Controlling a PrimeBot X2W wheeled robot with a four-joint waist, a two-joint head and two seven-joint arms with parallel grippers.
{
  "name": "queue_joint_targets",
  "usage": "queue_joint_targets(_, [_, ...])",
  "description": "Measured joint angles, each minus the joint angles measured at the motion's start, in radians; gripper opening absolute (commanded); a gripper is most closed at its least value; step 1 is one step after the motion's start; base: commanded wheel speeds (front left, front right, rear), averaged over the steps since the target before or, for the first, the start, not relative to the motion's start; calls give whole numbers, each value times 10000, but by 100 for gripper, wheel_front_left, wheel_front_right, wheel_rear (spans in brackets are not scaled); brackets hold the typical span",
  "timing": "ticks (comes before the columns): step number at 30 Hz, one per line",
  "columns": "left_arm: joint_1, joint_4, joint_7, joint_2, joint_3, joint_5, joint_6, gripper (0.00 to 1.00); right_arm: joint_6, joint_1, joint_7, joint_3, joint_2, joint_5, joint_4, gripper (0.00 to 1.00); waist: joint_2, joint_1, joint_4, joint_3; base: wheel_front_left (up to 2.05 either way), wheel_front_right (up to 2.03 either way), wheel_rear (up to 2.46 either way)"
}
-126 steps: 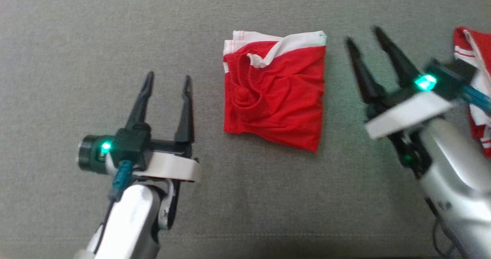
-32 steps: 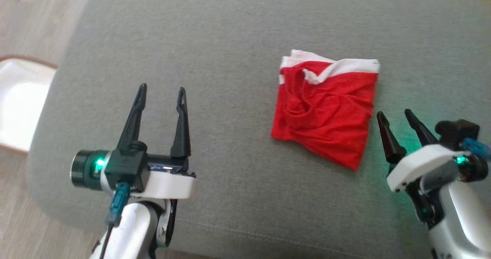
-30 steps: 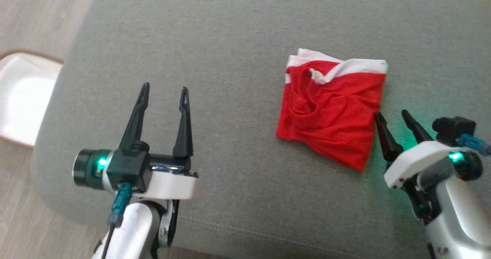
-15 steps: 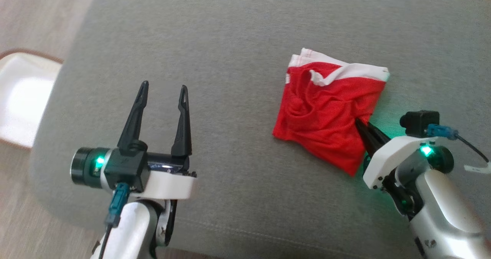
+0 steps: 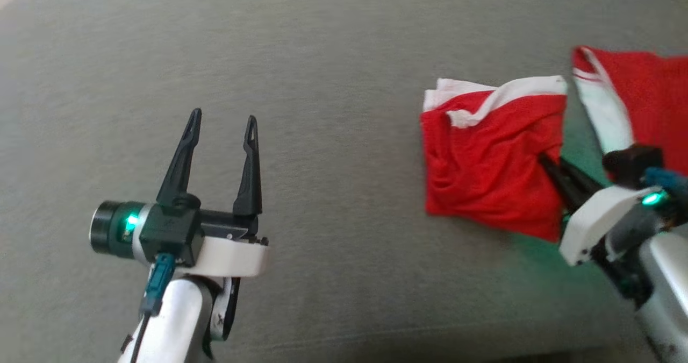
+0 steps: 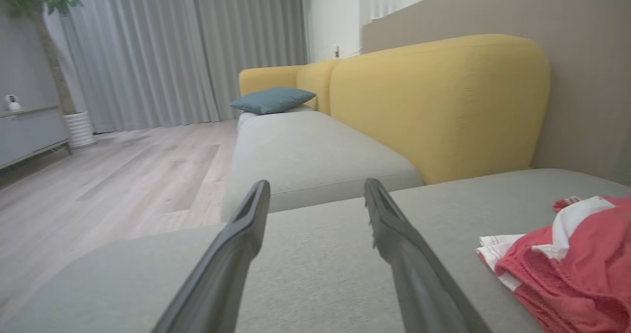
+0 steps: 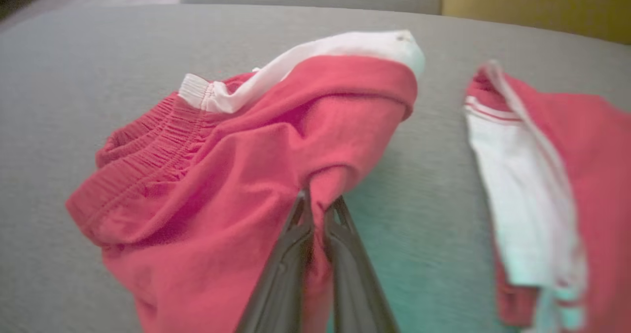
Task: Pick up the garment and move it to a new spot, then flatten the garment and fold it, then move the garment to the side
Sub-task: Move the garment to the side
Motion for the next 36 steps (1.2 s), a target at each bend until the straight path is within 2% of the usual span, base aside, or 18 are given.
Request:
queue_joint_targets(5, [-473,35,0,-4,-77,130,-217,100,0,-939,56,128,-853,8,474,0,0,0,-977,276,0,0,0])
queue_joint_targets(9, [-980,94,0,-54,-276,199,-345,100,0,-2061,-326,-257,-1313,25,1248,0,0,0,-1343,745,0,0,0])
queue_joint_targets(16, [-1492,307,0,-100,-514,374,-600,100,0,-3171,-930,-1076,-1728,27,2725,0,0,0,-1527,1643,0,0,0])
queue_joint_targets(26, [-2325,274,0,-178,-809,610,-736,100,0,-4178,-2044,-2167,-1741,-420,4330,0,0,1,-1469,2726,0,0,0])
queue_joint_targets(27, [-2397,274,0,-188,-863,614,-744,100,0,-4227,-2230,-2242,-1735,-587,4452,22,0,1,-1450,2805,0,0,0])
queue_joint_targets(28, [-2475,276,0,-194,-930,614,-744,100,0,-4297,-2362,-2366,-1707,-700,4596,55,0,2,-1428,2865,0,0,0])
queue_joint_targets(29, [-2525,278,0,-201,-968,614,-748,100,0,-4383,-2458,-2522,-1680,-838,4773,100,0,2,-1396,2902,0,0,0])
queue_joint_targets(32, [-2592,305,0,-219,-993,612,-798,100,0,-4470,-2813,-2840,-1630,-1193,4993,100,0,1,-1324,2920,0,0,0])
queue_joint_targets(33, [-2608,318,0,-219,-989,600,-819,100,0,-4486,-3279,-3166,-1540,-1592,5095,100,0,2,-1264,2846,0,0,0])
queue_joint_targets(36, [-2579,334,0,-228,-978,581,-803,100,0,-4314,-3904,-3691,-1277,-1969,4809,100,0,1,-1168,2635,0,0,0])
